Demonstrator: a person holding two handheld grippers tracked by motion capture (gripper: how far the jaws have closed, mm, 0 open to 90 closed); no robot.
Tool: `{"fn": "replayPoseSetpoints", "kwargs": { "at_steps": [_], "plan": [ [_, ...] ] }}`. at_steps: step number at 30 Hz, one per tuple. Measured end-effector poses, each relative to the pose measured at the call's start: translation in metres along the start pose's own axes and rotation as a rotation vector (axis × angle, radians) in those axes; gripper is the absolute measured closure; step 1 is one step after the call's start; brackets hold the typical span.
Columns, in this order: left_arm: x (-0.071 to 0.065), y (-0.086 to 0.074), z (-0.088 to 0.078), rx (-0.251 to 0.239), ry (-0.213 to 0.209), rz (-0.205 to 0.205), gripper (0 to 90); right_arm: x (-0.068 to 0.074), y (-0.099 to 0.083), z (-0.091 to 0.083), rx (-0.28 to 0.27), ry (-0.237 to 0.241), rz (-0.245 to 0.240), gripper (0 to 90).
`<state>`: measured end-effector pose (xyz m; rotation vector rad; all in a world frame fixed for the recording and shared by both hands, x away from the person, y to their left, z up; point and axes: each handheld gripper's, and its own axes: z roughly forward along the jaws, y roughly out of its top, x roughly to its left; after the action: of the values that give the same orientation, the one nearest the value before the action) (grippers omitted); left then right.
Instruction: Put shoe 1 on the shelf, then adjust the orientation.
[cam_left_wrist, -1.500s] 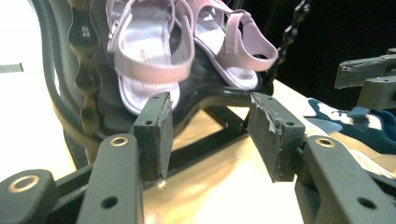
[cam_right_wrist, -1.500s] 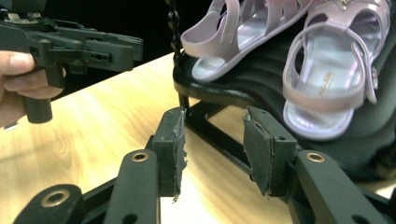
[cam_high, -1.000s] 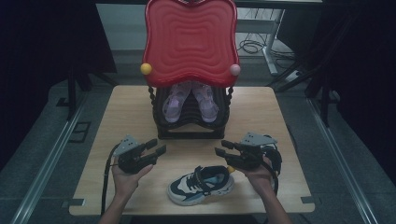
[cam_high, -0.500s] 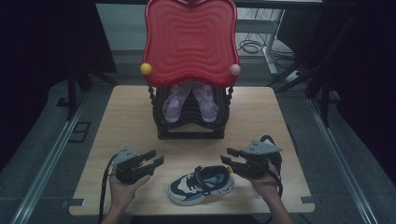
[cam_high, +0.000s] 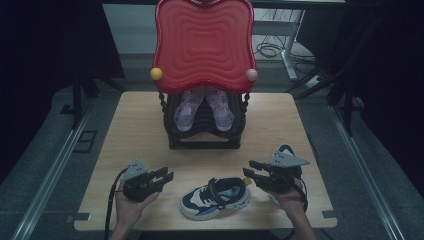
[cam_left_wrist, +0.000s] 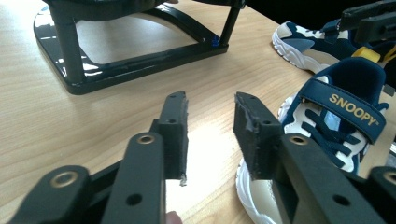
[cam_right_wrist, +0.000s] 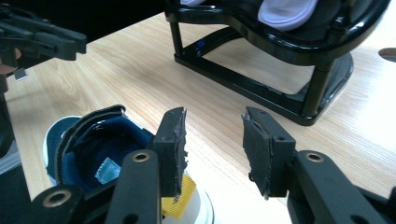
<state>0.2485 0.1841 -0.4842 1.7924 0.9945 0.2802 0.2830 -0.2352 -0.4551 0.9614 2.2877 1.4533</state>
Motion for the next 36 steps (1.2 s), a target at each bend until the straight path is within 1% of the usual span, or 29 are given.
{"fn": "replayPoseSetpoints", "kwargs": {
  "at_steps": [3, 6, 9, 14, 19, 21, 27, 31, 36],
  "plan": [
    [-0.001, -0.001, -0.001, 0.013, -0.018, -0.003, 72.0, -0.002, 0.000, -0.002, -0.004, -0.005, 0.007, 59.1],
    [-0.002, 0.000, -0.001, 0.026, -0.024, 0.002, 78.9, -0.003, -0.001, -0.003, -0.003, -0.009, 0.011, 59.0],
    [-0.004, 0.000, 0.000, 0.036, -0.035, 0.006, 83.9, -0.002, -0.002, -0.004, -0.003, -0.009, 0.012, 59.0],
    [-0.009, 0.000, -0.001, 0.047, -0.051, 0.015, 88.2, -0.001, -0.002, -0.004, -0.004, -0.009, 0.012, 59.0],
    [-0.012, 0.002, 0.002, 0.063, -0.067, 0.031, 89.6, -0.001, -0.002, -0.005, -0.006, -0.008, 0.017, 58.6],
    [-0.013, 0.003, 0.003, 0.066, -0.080, 0.028, 89.8, -0.001, -0.001, -0.005, -0.008, -0.009, 0.021, 58.6],
    [-0.020, 0.005, 0.003, 0.078, -0.114, 0.043, 90.0, -0.003, -0.001, -0.006, -0.011, -0.013, 0.024, 58.5],
    [-0.025, 0.002, 0.004, 0.086, -0.140, 0.041, 90.0, -0.003, -0.001, -0.006, -0.012, -0.015, 0.031, 58.4],
    [-0.032, -0.003, 0.006, 0.119, -0.161, 0.048, 90.0, -0.003, -0.001, -0.007, -0.013, -0.014, 0.028, 58.3]
  ]
}}
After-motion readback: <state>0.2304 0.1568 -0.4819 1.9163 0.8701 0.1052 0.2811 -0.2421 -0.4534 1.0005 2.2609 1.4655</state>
